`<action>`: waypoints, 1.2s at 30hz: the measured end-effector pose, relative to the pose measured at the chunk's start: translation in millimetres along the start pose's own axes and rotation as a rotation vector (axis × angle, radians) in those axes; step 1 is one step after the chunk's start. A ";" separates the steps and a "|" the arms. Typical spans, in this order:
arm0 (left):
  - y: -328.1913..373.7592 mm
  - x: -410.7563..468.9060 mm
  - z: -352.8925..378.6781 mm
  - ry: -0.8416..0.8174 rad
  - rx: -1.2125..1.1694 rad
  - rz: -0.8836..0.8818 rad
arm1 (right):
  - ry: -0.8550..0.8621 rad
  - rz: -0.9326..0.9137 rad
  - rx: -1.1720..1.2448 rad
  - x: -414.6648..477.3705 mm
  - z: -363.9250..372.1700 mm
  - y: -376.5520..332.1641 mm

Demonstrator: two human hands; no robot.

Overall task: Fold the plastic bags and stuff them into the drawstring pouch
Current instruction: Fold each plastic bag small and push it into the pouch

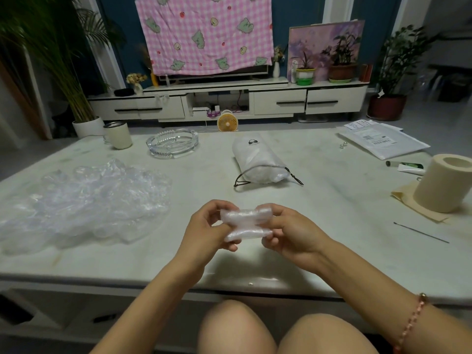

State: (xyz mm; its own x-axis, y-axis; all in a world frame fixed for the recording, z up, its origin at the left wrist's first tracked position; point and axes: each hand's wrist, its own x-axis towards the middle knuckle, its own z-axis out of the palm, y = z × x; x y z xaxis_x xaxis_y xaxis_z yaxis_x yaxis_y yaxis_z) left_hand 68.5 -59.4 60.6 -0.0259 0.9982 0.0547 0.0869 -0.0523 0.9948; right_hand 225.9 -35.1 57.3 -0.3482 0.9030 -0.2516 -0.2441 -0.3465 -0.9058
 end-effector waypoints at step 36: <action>-3.8 2.1 -1.5 -0.040 0.134 -0.035 | -0.329 -0.109 -0.485 1.4 -11.4 -7.9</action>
State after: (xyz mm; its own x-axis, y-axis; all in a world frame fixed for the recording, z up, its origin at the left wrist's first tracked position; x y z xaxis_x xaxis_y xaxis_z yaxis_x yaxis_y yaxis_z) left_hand 66.6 -57.1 57.1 0.0081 0.9999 0.0142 0.2194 -0.0156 0.9755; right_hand 237.7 -28.2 60.2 -0.6256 0.7738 -0.0994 0.1197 -0.0307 -0.9923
